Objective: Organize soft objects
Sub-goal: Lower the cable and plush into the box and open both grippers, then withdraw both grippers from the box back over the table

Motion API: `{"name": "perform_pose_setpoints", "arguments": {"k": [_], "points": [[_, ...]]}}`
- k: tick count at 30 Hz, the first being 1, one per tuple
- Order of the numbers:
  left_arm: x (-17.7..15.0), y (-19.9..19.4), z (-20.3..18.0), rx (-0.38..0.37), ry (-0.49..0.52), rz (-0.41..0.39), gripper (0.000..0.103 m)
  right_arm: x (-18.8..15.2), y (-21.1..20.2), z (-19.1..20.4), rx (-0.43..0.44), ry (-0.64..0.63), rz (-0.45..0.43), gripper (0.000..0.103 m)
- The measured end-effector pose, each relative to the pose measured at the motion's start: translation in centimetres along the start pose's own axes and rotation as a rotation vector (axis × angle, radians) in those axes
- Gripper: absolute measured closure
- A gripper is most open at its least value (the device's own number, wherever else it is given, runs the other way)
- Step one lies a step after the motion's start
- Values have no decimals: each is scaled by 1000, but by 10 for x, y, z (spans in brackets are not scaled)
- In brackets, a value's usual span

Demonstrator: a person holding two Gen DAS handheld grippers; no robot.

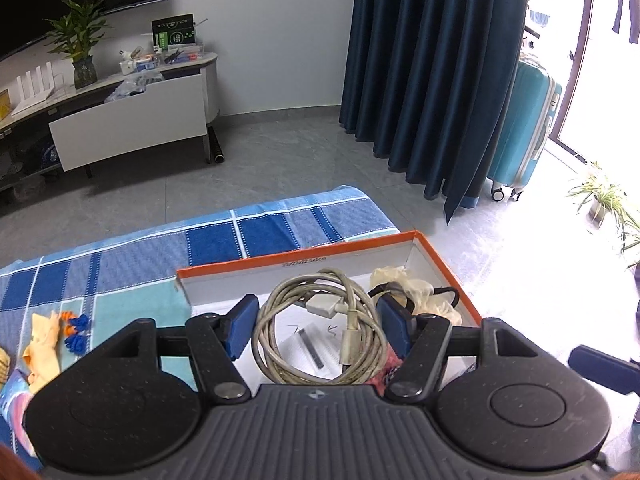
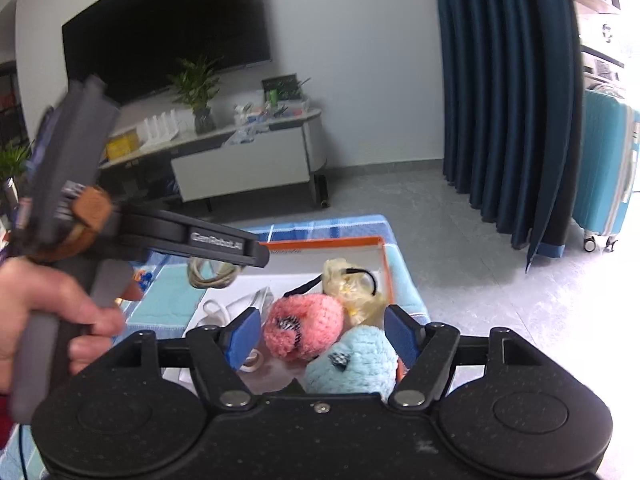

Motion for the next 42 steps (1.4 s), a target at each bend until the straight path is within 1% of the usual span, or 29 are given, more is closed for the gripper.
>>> {"name": "perform_pose_setpoints", "arguments": {"k": [3,4,5,7,11,19,23,25,28,35,40,42], "points": [[4,9,-6,-26,-3,5,36,1,-7,-3,19,10,-13,21],[5,10,-8,-44,-6,6,32,1,-10,-3,18,11,-20,21],[6,11,-10,-60,-10,11,21,2,-12,-4,17,10,-25,21],[9,9,-10,-64,-20,-2,18,2,-15,-4,15,10,-31,21],[12,-3,-6,-50,-37,-19,17,3,-19,-2,20,13,-36,21],[5,-46,12,33,-51,-46,12,6,-30,15,35,-12,-44,21],[-10,-69,21,70,-77,-45,6,5,-34,26,43,-22,-37,21],[-20,-79,26,84,-93,-37,6,3,-35,32,48,-28,-32,21],[-34,-89,35,113,-118,-19,5,-1,-33,39,56,-23,-13,21],[-66,-114,57,149,-167,-11,4,-11,-30,55,82,-5,32,21],[-90,-131,82,178,-214,-8,4,-17,-30,74,108,-23,55,21],[-100,-139,94,200,-228,-7,4,-21,-31,84,120,-33,64,21]]}}
Point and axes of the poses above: each gripper's, at about its wrist camera, not at the fingertips, and y roughly the way its jaws point, z to its left, x to its top, the point moved 10 cm from there along y, roughly the way its jaws point, and after that the axes turned 5 degrees about y, right-handed, at the moved point
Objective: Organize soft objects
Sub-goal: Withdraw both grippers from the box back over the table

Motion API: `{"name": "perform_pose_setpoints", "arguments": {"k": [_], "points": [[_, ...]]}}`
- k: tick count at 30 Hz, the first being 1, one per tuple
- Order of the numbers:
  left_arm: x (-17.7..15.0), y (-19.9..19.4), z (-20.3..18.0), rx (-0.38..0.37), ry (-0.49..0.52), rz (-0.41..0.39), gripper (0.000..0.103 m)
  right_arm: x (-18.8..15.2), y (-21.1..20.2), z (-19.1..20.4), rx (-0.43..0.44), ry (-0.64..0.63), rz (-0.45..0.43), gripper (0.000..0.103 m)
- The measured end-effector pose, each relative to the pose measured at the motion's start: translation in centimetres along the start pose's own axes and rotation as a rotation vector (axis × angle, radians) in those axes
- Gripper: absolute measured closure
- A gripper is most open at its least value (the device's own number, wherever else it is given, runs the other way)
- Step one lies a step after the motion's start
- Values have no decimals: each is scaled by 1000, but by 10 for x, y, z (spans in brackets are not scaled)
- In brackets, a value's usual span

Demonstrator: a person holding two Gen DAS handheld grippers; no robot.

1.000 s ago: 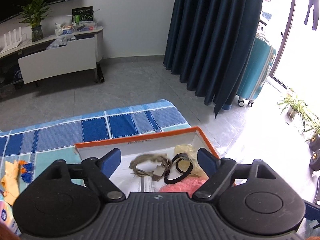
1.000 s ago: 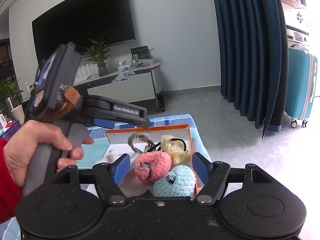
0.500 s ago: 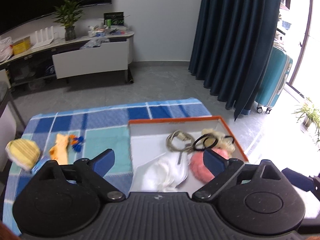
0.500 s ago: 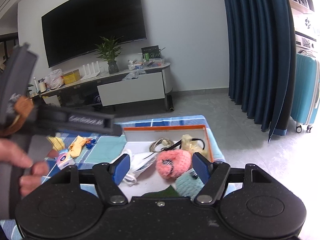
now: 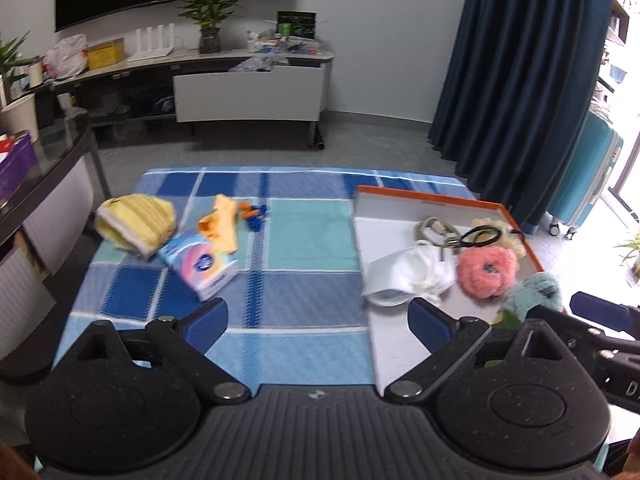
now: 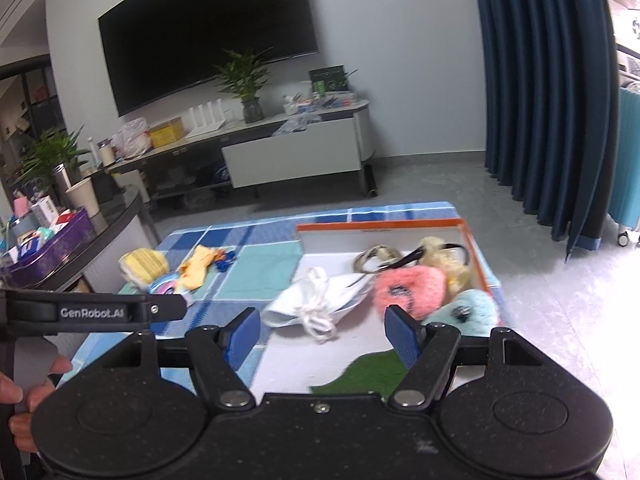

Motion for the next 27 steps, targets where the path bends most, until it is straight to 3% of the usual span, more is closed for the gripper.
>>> {"name": "perform_pose_setpoints", "arguments": {"k": [10,27], "points": [[-25,-18,63,78,-56,6,4,-15,19,53,57,-56,48,21],[-40,-17,118,129,-130,26,4,-33,54,109,111,-118,122,21]]}}
Point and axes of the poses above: each gripper's, at about its wrist camera, not at the fingertips, and y roughly the way its jaws point, z to its left, x to its top, the point moved 10 cm from there along y, roughly the way its jaws point, and after that the axes turned 5 degrees about y, right-handed, at the moved point
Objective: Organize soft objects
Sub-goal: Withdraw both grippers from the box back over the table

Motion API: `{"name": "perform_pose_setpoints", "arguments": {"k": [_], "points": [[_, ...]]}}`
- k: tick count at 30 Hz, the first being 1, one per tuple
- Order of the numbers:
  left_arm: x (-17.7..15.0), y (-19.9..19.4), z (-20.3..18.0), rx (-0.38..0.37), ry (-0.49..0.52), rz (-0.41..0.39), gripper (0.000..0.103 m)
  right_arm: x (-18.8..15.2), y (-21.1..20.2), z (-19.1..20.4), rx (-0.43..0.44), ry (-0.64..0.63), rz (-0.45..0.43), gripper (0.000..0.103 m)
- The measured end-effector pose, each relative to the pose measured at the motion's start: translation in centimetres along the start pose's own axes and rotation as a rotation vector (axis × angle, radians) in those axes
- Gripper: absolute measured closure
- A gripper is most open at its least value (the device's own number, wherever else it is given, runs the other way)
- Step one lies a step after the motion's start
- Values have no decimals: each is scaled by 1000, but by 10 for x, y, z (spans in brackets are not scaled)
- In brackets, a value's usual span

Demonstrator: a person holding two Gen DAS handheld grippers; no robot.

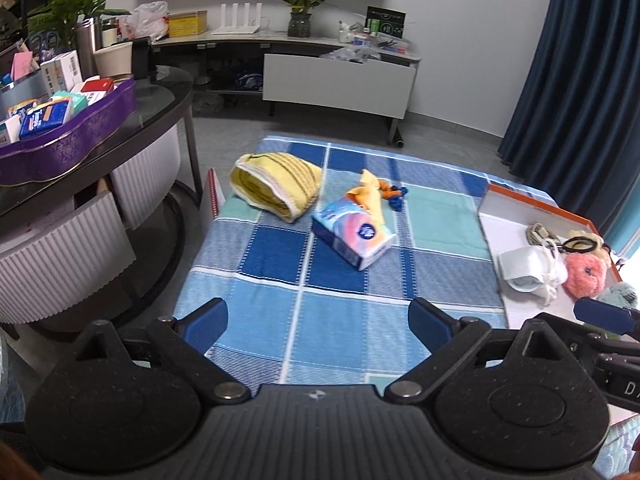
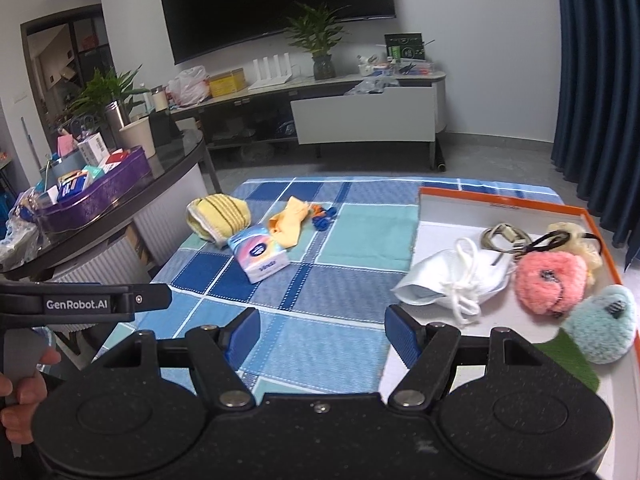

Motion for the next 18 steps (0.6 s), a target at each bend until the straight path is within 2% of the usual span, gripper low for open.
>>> {"name": "perform_pose_setpoints", "arguments": {"k": [18], "points": [[1,16,25,16,-38,16,3,6,34,23,21,-46,43,21]]}}
Point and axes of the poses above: each gripper's, at about its wrist camera, not at the fingertips, and y roughly the way its jaws point, z to its left, x to its top, the point moved 10 cm from there along y, roughly the way its jaws point, and after that the axes turned 5 degrees about y, right-handed, at the moved point
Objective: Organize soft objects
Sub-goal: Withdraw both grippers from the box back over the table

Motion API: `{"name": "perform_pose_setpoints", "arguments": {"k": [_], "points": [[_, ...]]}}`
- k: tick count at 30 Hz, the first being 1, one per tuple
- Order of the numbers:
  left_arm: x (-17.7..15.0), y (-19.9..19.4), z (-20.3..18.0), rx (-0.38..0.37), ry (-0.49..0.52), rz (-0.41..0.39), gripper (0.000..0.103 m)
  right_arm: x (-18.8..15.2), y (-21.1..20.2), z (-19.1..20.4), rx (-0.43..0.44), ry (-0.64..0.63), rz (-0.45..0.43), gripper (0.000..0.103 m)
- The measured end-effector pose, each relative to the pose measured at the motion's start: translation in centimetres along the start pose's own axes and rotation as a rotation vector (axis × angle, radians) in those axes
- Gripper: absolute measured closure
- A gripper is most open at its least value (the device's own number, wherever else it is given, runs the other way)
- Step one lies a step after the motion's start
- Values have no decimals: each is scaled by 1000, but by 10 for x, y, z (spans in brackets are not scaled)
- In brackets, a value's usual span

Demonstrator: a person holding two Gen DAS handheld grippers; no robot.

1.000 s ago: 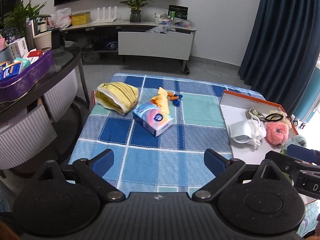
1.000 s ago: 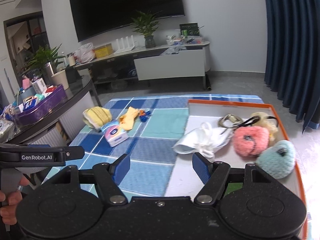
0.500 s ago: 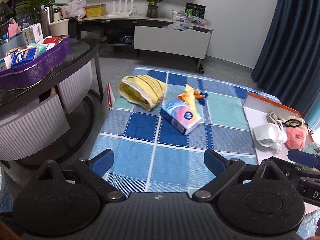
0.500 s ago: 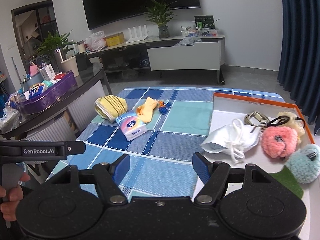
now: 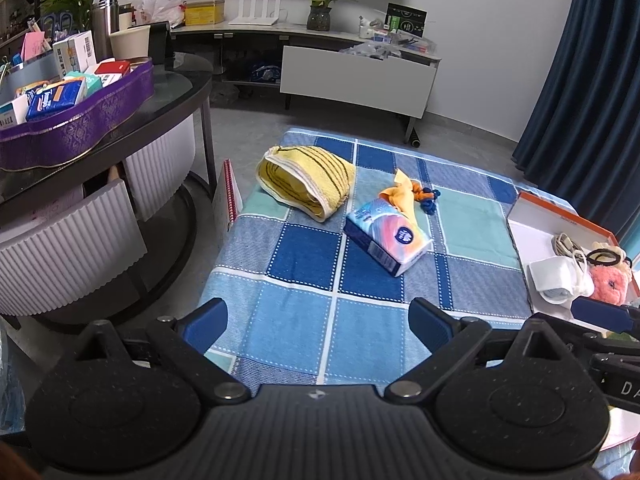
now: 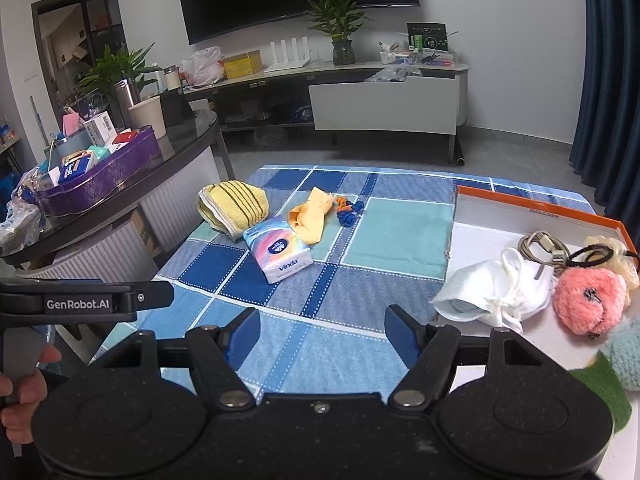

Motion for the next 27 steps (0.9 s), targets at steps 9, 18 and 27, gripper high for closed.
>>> {"name": "perform_pose_setpoints", "arguments": {"k": [9,18,27], "points": [[7,8,10,20,5,3,3,7,18,13,18,-28,14,21],[10,18,18,28,5,14,3,9,37,22,27,-46,37,21],[25,40,25,29,8,14,2,13,54,22,33,-47,54,21]]}}
Point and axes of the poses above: each gripper's, at about its wrist camera, not at the fingertips, and y roughly the way its jaws point, z to its left, x to its top, the point moved 10 cm from there along y, roughly the way its jaws point, and after that the axes turned 5 degrees about y, right-handed, at the moved point
